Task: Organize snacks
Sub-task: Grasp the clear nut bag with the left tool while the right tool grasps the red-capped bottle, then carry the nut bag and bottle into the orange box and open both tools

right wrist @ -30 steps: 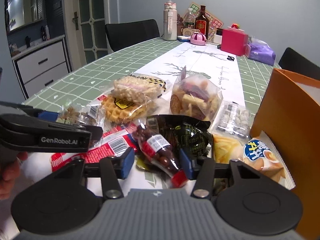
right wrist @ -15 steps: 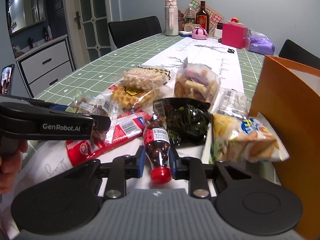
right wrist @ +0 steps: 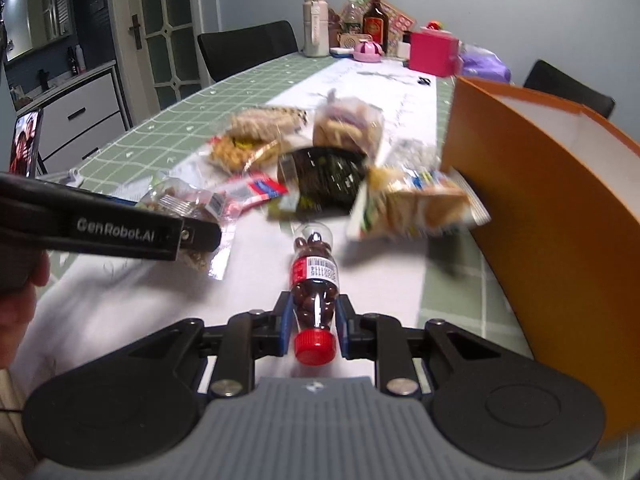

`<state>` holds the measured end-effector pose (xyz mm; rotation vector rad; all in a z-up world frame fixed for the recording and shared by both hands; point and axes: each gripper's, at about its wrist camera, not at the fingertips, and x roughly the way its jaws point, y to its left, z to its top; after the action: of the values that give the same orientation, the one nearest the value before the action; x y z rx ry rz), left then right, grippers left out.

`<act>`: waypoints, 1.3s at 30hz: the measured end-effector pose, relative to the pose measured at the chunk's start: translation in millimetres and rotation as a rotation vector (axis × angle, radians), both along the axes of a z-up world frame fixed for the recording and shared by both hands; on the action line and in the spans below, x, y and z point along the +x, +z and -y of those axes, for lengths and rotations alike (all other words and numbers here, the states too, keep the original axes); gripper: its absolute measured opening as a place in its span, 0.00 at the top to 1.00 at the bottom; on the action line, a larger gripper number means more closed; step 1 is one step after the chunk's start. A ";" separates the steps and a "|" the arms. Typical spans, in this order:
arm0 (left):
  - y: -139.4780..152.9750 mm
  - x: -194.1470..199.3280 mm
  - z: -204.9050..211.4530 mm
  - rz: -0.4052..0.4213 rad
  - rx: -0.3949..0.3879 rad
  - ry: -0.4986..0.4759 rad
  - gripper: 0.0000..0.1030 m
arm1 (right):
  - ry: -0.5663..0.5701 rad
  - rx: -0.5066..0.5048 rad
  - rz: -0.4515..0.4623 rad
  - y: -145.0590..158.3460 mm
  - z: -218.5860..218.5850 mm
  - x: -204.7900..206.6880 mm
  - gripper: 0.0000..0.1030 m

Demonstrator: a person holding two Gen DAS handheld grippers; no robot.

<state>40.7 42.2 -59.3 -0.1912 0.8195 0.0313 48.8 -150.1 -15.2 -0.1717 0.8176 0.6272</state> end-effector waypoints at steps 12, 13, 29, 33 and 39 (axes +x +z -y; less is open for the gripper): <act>-9.6 -2.4 12.6 -0.040 0.004 -0.014 0.39 | 0.001 0.022 0.065 -7.0 -3.9 1.1 0.57; -10.0 -2.0 11.8 -0.042 0.003 -0.006 0.39 | 0.004 0.023 0.064 -8.8 -5.7 2.5 0.57; 1.3 -2.5 17.6 -0.048 0.004 -0.005 0.39 | 0.000 0.046 0.000 -7.2 -3.3 7.4 0.72; 9.1 1.0 20.1 -0.079 -0.010 -0.025 0.39 | 0.047 -0.006 0.000 4.0 -4.5 6.8 0.72; 20.8 8.5 29.2 -0.145 -0.016 -0.084 0.39 | 0.103 -0.061 -0.051 24.2 8.6 18.4 0.72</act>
<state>49.2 13.0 -38.4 -0.1711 0.9724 -0.0410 67.2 -158.7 8.9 -0.2550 0.8812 0.7059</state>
